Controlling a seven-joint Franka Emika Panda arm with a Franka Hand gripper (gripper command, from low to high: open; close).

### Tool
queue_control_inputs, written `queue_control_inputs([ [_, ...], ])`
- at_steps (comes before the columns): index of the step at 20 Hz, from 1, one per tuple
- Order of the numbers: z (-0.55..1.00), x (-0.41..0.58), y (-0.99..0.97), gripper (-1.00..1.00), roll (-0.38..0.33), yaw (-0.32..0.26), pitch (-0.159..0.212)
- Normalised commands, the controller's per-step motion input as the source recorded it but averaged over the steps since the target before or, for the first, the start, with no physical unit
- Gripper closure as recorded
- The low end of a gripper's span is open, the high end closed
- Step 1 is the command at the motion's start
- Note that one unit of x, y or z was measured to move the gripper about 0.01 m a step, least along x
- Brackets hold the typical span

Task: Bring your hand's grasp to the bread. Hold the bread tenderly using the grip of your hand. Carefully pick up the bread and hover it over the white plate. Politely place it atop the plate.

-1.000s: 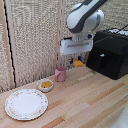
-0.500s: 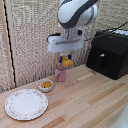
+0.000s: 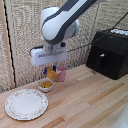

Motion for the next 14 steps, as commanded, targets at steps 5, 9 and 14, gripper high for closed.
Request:
queue_control_inputs([
  [5, -0.29, 0.382, 0.94, 1.0, -0.007, 0.008, 0.072],
  [9, -0.41, 0.408, 0.65, 1.0, -0.045, 0.06, 0.059],
  [14, -0.46, 0.392, 0.21, 1.0, -0.022, 0.048, 0.01],
])
